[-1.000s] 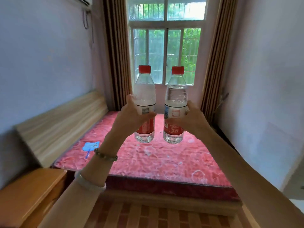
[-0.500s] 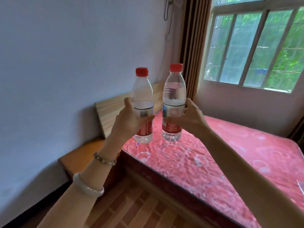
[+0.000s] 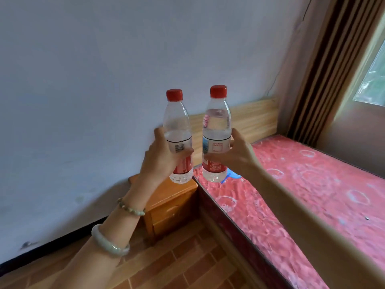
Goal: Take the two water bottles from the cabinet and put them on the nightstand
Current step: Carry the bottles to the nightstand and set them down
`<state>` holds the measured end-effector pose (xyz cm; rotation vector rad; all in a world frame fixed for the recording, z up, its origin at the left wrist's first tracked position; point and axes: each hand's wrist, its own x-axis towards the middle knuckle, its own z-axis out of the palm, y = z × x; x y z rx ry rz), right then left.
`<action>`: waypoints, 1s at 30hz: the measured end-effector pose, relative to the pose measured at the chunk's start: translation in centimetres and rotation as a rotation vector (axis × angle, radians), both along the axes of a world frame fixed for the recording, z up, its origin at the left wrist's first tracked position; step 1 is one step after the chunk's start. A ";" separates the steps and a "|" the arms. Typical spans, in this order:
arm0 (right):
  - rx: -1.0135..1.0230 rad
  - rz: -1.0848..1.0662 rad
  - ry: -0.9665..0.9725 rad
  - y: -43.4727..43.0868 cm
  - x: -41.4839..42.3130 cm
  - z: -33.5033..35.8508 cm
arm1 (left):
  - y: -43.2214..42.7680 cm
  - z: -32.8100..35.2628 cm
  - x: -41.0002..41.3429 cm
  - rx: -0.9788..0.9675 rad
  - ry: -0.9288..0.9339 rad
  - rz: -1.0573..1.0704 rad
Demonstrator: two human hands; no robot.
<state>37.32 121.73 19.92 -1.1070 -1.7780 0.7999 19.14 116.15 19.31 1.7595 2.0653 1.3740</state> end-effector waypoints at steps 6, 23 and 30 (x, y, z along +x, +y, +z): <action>-0.022 0.140 0.056 7.5 -5.8 -1.1 | 7.0 -1.3 -5.5 -0.004 -0.002 0.056; -0.102 0.304 0.085 27.2 -18.8 -6.2 | 23.6 -6.4 -17.5 -0.058 -0.075 0.141; -0.108 0.377 0.010 37.1 -23.3 -10.6 | 32.0 -10.3 -21.3 -0.073 -0.144 0.200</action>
